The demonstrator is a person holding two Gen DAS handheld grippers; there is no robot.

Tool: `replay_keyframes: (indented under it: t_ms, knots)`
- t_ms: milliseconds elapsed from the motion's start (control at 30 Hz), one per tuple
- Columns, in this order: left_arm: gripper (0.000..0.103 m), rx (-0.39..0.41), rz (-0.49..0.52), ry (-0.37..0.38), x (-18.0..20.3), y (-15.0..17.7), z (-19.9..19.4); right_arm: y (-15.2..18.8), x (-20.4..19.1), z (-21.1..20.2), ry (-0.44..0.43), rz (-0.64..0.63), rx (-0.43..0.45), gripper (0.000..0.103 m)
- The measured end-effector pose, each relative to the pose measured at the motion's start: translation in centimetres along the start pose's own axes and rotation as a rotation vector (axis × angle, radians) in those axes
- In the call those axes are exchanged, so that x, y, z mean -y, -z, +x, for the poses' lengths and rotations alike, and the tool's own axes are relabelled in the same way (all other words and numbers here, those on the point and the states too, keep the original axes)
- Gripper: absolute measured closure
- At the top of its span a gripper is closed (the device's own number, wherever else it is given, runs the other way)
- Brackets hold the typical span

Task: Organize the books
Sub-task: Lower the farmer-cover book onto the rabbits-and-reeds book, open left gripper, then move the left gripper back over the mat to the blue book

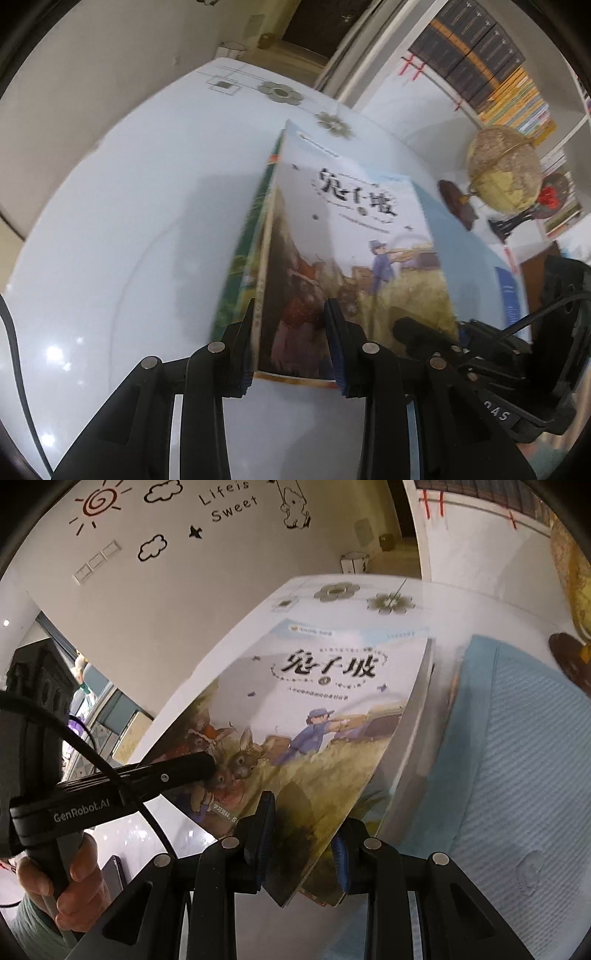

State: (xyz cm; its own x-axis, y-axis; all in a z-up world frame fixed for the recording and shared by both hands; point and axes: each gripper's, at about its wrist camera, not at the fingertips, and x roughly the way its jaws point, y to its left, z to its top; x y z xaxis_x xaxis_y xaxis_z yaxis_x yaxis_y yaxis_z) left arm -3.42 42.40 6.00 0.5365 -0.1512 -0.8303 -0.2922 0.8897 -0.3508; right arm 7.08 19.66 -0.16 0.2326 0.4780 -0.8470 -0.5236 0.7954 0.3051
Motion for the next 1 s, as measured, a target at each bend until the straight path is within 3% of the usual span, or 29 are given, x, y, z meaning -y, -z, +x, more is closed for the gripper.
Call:
replay_keyframes:
  t_ms: [100, 333, 467, 567, 733, 900, 1000]
  knots:
    - [0.073, 0.003, 0.006, -0.033, -0.3, -0.2, 0.0, 0.3, 0.3, 0.0, 0.012, 0.017, 0.0, 0.076]
    - [0.072, 0.012, 0.009, -0.018, 0.1, -1.5, 0.1, 0.1, 0.5, -0.3, 0.013, 0.067, 0.002, 0.073]
    - [0.072, 0.029, 0.04, -0.117, 0.4, -1.7, 0.5, -0.2, 0.0, -0.2, 0.043, 0.05, -0.014, 0.065]
    - [0.072, 0.042, 0.027, -0.141, 0.2, -0.9, -0.9, 0.3, 0.7, -1.3, 0.082, 0.047, -0.033, 0.061]
    - [0.072, 0.088, 0.018, -0.174, 1.1, 2.9, -5.6, 3.1, 4.7, -6.4, 0.092, 0.111, 0.01, 0.059]
    - [0.071, 0.109, -0.011, -0.13, 4.7, 8.2, -9.5, 7.7, 8.7, -12.9, 0.107, 0.17, 0.066, 0.053]
    - [0.06, 0.139, -0.002, -0.121, 8.3, 11.3, -11.3, 11.5, 11.3, -17.2, 0.104, 0.208, 0.092, 0.052]
